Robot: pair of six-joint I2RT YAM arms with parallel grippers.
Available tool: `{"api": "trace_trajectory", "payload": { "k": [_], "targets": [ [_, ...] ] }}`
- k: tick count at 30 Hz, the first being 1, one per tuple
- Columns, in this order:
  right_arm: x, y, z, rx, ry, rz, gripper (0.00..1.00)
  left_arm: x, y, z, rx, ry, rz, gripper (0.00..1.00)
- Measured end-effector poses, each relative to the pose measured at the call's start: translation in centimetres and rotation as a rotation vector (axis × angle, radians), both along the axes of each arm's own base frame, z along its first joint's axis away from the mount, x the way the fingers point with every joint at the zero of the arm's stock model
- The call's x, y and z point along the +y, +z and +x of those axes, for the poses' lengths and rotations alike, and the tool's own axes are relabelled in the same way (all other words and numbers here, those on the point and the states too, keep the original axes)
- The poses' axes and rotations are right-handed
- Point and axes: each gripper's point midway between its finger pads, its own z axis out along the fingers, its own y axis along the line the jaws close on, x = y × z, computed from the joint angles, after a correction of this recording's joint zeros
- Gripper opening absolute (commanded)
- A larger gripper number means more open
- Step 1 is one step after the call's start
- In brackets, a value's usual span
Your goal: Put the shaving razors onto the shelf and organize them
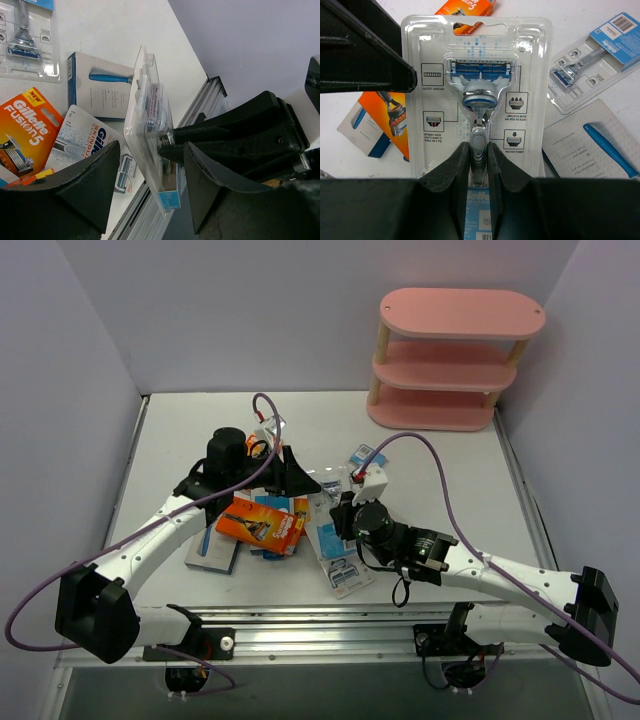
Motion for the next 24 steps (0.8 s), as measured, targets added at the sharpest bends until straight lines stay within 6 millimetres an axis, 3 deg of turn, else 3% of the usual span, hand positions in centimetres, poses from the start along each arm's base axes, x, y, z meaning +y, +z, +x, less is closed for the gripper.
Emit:
{"api": "trace_trajectory", "payload": {
  "k": [15, 24],
  "targets": [
    [-0.3, 0.9, 0.8, 0.026, -0.119, 0.106, 0.00, -0.2, 0.0, -0.2, -0.007, -0.009, 0.003, 0.61],
    [0.5, 2.7, 1.4, 0.028, -0.156, 0.192, 0.00, -0.6, -0.1, -0.7, -0.009, -0.029, 0.003, 0.50]
  ]
}}
